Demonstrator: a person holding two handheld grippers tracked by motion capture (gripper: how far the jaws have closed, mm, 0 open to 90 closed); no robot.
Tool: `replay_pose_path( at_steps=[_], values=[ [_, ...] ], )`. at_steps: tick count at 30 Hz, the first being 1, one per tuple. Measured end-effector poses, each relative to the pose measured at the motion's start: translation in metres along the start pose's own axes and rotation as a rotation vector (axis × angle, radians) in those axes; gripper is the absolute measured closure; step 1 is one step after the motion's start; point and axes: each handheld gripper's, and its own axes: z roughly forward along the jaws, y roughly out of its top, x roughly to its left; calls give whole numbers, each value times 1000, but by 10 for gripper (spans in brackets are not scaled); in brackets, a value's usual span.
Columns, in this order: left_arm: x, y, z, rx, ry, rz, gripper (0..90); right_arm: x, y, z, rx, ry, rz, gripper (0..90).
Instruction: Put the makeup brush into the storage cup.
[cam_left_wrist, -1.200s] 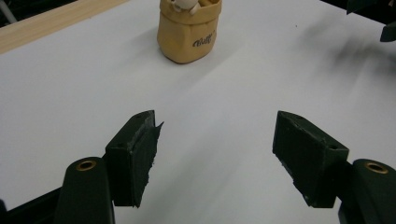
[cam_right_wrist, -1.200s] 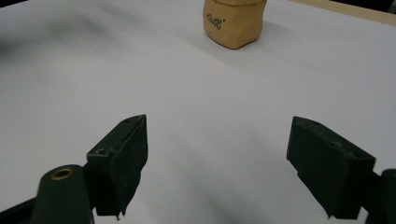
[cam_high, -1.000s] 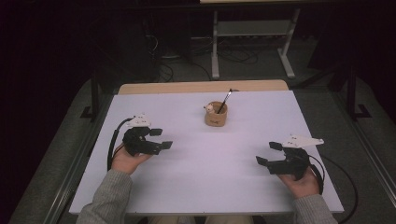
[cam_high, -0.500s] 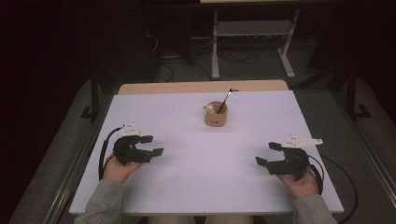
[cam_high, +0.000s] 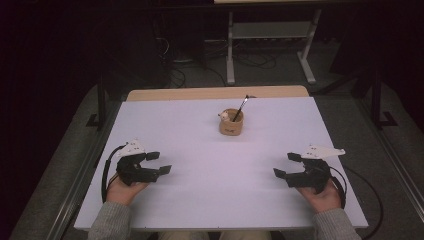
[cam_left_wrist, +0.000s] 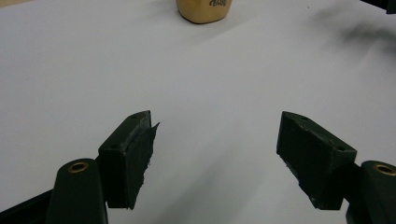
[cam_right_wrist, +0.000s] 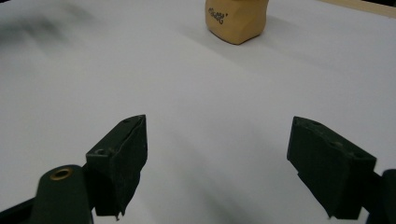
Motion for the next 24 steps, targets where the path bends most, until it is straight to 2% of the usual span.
replay_pose_path(
  at_steps=[8,24],
  values=[
    [-2,-12,-6,-17,7,-15,261,1,0,1,1,0,-2,190],
    [-13,-20,-1,-26,-2,7,250,3,-2,2,8,9,-10,190]
  ],
)
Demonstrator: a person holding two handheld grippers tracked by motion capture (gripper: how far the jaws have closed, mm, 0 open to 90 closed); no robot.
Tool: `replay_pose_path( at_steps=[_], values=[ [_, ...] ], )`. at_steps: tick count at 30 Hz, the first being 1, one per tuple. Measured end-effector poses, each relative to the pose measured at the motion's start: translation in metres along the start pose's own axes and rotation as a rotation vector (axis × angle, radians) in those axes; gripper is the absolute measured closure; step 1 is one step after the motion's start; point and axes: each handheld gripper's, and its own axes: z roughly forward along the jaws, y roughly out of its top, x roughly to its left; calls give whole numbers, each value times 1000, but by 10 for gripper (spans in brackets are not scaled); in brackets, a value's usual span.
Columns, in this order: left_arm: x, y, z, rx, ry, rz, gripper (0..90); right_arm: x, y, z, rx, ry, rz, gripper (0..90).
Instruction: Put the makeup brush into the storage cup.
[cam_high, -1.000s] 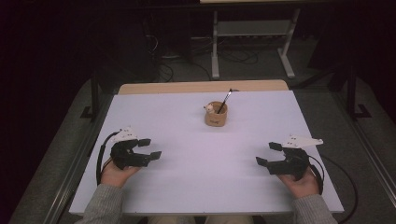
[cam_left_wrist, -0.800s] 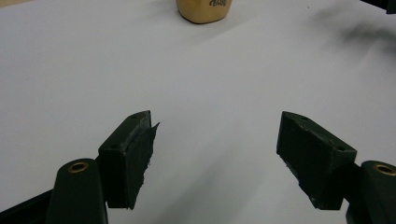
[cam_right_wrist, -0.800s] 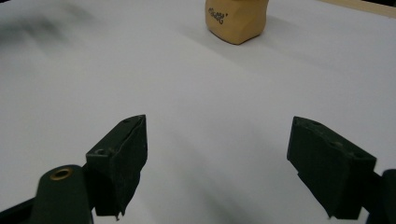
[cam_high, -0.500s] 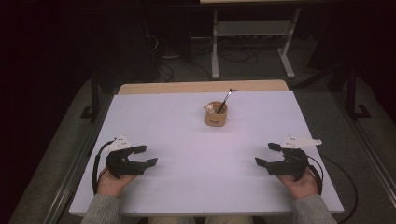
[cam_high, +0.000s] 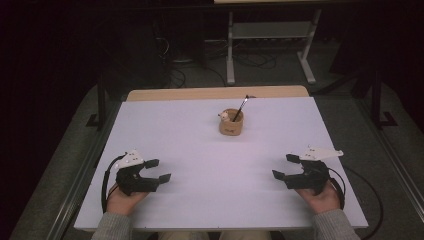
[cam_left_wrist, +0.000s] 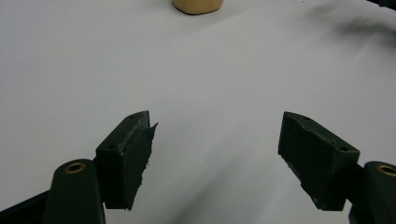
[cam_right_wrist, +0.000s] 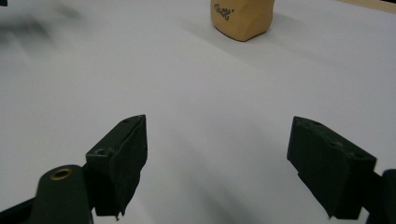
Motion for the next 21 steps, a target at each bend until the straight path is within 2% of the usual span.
replay_pose_path(
  at_steps=[15,21],
  values=[
    [0,-2,-4,-22,28,21,229,4,-1,-2,-14,18,0,184],
    [3,-4,-4,-32,21,3,228,4,-3,-5,-27,33,4,184]
  ],
)
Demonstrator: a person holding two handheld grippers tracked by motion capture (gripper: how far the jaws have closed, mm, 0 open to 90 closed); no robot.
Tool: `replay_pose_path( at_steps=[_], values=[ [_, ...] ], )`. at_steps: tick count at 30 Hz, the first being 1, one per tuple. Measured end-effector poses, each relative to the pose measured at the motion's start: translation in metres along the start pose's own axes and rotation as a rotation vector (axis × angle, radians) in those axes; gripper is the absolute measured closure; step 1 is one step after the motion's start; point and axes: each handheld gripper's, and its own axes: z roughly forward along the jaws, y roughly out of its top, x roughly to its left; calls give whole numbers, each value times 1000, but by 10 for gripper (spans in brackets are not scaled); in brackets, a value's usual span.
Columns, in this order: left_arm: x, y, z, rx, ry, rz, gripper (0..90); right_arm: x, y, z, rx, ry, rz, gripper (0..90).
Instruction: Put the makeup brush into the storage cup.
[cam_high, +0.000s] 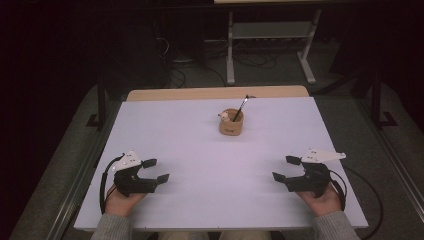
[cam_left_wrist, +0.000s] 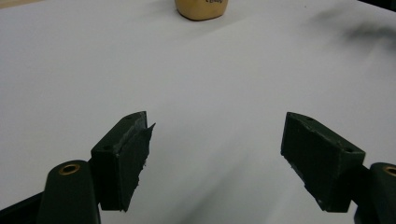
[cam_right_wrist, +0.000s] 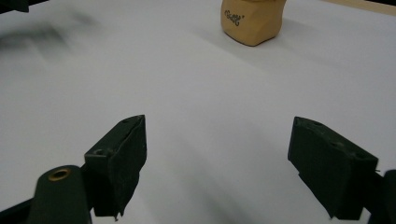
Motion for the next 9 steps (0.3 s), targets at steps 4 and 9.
replay_pose_path(
  at_steps=[4,9],
  values=[
    [3,-2,-1,-3,9,-7,224,0,-1,-1,-5,10,9,185],
    [6,-2,-3,-2,21,-10,224,0,-1,2,-5,27,7,186]
  ],
)
